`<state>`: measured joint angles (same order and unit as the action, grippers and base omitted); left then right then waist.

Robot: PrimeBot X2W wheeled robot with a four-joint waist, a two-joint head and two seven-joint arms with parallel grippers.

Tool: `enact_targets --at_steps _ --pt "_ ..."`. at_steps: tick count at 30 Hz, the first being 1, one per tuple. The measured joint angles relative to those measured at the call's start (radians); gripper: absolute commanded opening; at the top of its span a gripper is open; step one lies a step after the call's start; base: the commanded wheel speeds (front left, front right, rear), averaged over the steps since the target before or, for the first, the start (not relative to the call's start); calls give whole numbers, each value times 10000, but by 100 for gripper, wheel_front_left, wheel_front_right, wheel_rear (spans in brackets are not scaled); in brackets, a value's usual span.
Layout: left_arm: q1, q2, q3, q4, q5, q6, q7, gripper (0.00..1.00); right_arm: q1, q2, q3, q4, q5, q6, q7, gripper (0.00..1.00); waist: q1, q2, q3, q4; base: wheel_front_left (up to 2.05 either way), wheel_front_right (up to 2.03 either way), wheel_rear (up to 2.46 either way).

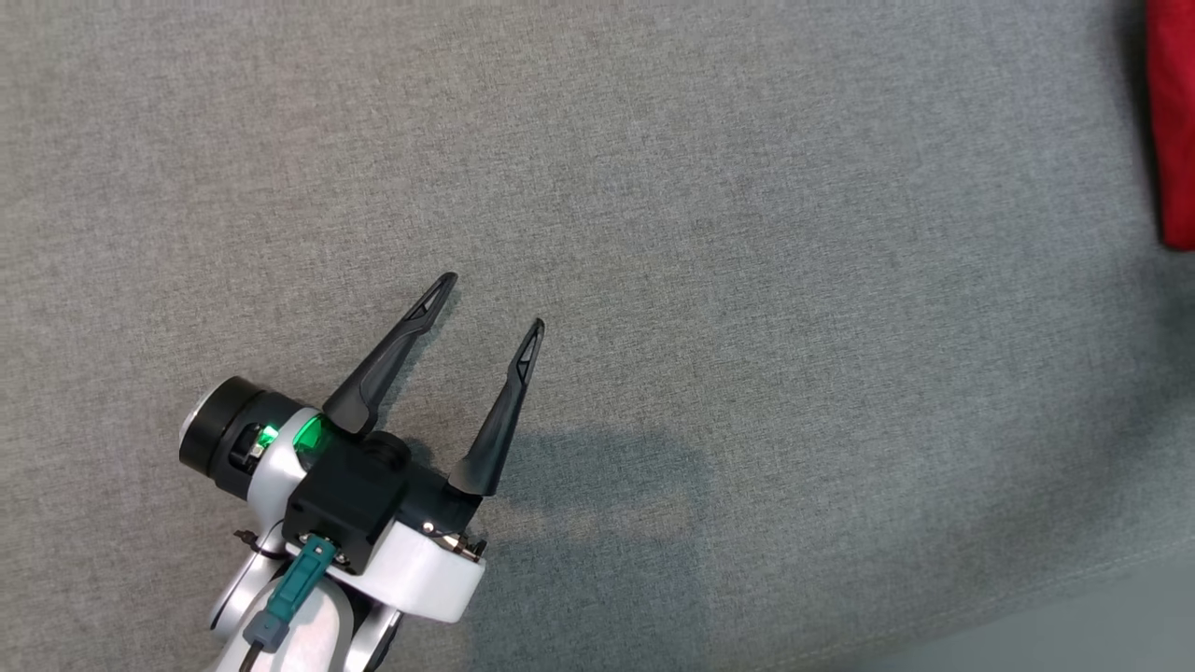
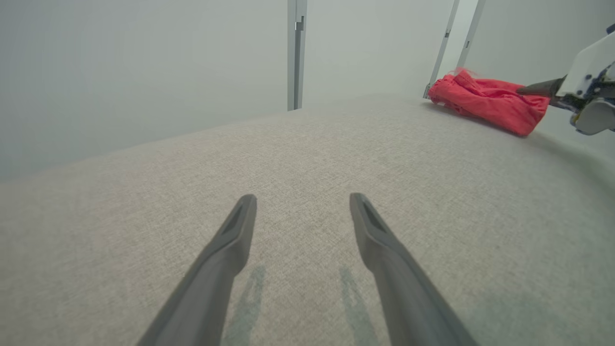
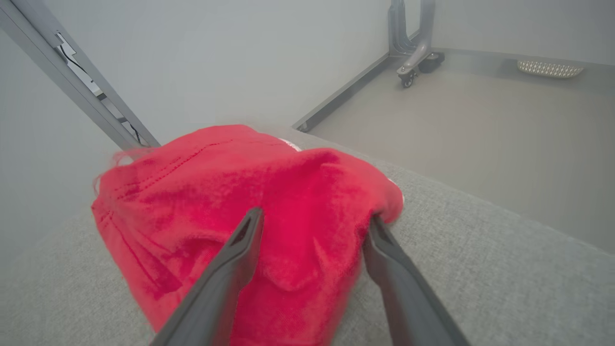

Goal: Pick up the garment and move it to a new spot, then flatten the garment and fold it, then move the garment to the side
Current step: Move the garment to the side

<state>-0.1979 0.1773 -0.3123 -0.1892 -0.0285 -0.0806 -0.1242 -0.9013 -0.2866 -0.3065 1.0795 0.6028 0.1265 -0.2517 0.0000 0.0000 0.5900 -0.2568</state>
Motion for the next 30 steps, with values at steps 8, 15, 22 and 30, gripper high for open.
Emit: enact_targets --at_steps 8,15,22,30 --pt "0 -102 33 328 -178 161 -247 100 606 25 -637 -1175 -1461 0 -12 100 0 0 -595 -2 0 0 0" --pt "68 -426 159 752 -606 495 -562 100 1390 616 -640 -2462 -2888 0 -42 100 0 0 -1589 190 0 0 0" --pt "189 -723 380 1126 -1081 748 -871 100 2283 1032 516 -3779 -3120 0 -42 100 0 0 -2449 718 0 0 0" --pt "640 -938 719 1764 -1697 926 -1127 100 3555 1212 1701 -4907 -3112 0 -42 100 0 0 -3512 1548 0 0 0"
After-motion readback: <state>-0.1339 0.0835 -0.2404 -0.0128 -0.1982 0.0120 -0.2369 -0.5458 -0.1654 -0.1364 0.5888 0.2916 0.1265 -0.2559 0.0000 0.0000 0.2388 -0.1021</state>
